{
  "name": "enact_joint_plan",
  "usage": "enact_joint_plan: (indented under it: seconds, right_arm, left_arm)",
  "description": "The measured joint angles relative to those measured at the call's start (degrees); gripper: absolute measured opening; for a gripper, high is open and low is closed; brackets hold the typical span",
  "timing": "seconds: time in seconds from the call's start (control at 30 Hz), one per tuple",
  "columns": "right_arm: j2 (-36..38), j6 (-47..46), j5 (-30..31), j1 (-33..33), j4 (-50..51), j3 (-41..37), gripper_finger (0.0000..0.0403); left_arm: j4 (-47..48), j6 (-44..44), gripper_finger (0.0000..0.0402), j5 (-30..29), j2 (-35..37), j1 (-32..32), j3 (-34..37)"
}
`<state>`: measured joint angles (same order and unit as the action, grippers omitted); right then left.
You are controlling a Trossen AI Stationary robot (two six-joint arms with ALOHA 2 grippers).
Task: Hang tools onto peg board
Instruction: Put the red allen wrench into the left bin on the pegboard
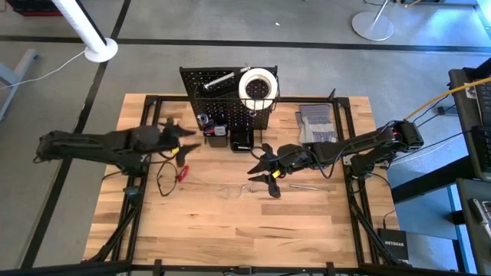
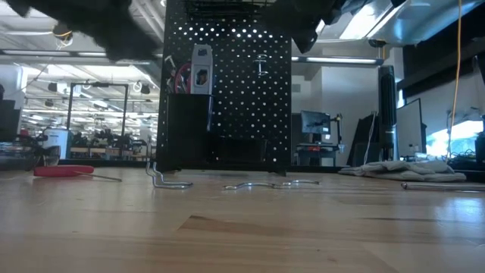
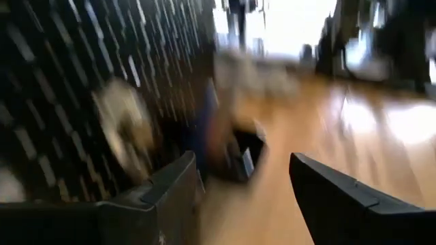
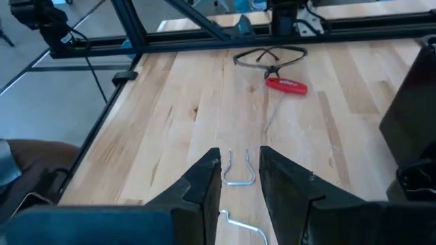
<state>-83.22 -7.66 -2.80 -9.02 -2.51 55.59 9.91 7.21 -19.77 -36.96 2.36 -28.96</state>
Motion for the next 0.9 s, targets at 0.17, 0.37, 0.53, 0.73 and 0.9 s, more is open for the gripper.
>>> enact_joint_plan:
  seconds: [0.17, 0.37, 0.53, 0.73, 0.9]
  right_arm:
    - [0.02, 0.35, -0.33, 0.01, 1.03, 0.00, 0.0104]
    - [-0.25, 1.53, 0.96, 0.01, 1.34, 0.00, 0.0104]
    - [-0.25, 2.29, 1.12, 0.01, 3.47, 0.00, 0.0104]
    - [-0.27, 2.38, 2.64, 0.01, 5.86, 0.00, 0.0104]
    - [-0.27, 2.76, 2.68, 0.01, 6.93, 0.00, 0.0104]
  left_arm:
    - [19.17, 19.39, 0.0223, 1.62, -3.28, -6.85, -4.67]
    - [24.10, 35.80, 0.0223, 3.78, -12.87, -14.16, -3.93]
    - [24.23, 42.05, 0.0223, 3.74, -22.17, -16.37, -3.95]
    - [26.48, 45.69, 0.0224, 4.04, -30.60, -16.21, -3.95]
    - [34.93, 52.04, 0.0224, 7.67, -32.71, -15.39, -3.95]
